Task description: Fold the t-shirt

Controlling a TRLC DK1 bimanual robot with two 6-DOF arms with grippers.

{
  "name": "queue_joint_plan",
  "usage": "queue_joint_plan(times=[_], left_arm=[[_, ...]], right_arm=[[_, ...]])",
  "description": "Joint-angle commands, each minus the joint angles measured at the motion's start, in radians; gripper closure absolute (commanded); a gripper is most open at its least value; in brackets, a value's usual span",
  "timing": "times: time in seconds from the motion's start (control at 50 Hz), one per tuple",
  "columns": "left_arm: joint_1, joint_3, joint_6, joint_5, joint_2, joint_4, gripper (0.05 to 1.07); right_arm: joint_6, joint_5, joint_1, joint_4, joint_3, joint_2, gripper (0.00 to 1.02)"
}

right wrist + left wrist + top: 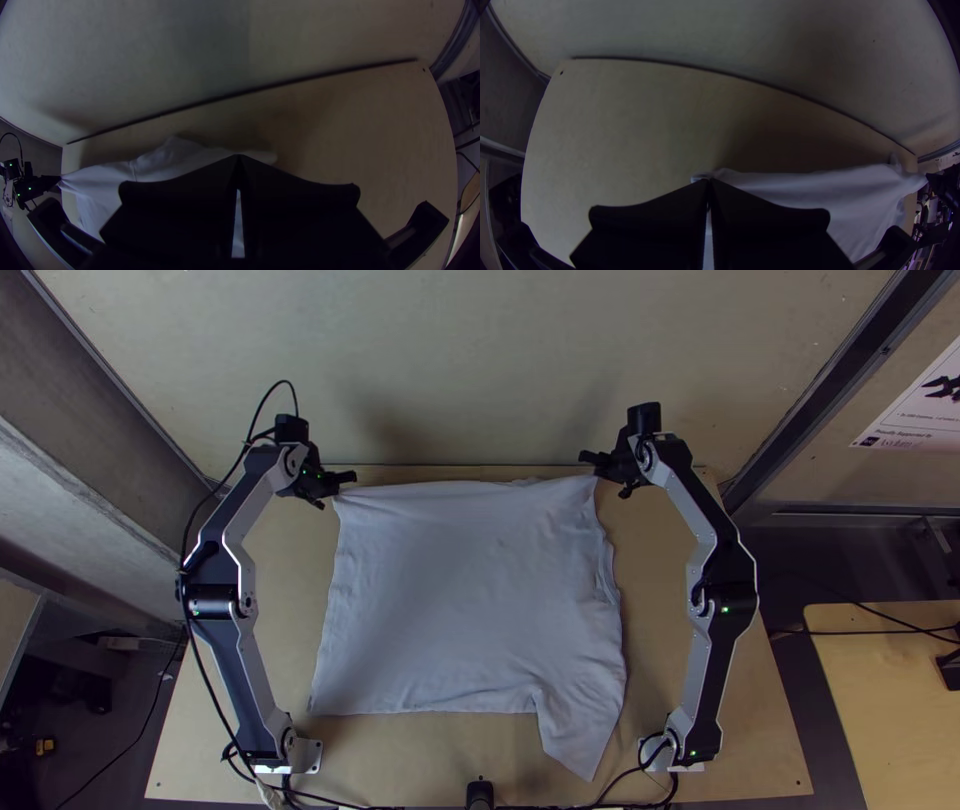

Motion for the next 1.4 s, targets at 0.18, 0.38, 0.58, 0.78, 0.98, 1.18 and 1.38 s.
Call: queue_joint_plan(times=[0.18, 0.38, 0.58, 0.78, 0.98, 1.18, 1.38], left_arm=[[0.015, -0.177, 0.03, 0.007, -0.138, 0.033, 1.04], [0.015, -0.298, 0.057, 0.007, -0.233, 0.058, 1.04], [0.014, -0.414, 0.07, 0.009, -0.331, 0.064, 1.04], [0.012, -0.557, 0.085, 0.009, -0.423, 0.112, 1.04], [0.012, -0.711, 0.102, 0.007, -0.484, 0.171, 1.04], [0.003, -0.824, 0.102, 0.007, -0.484, 0.253, 1.04], [0.001, -0.841, 0.097, 0.007, -0.443, 0.296, 1.04]], right_arm=[[-0.014, 0.004, -0.003, 0.023, -0.22, -0.167, 1.0], [-0.014, 0.006, 0.003, 0.061, -0.367, -0.269, 1.0], [-0.014, 0.007, 0.003, 0.084, -0.502, -0.374, 1.0], [-0.014, 0.012, 0.003, 0.112, -0.643, -0.468, 1.0], [-0.018, 0.015, 0.006, 0.152, -0.797, -0.534, 1.0], [-0.024, 0.015, 0.011, 0.221, -0.939, -0.539, 1.0], [-0.038, 0.015, 0.014, 0.241, -1.024, -0.503, 1.0]])
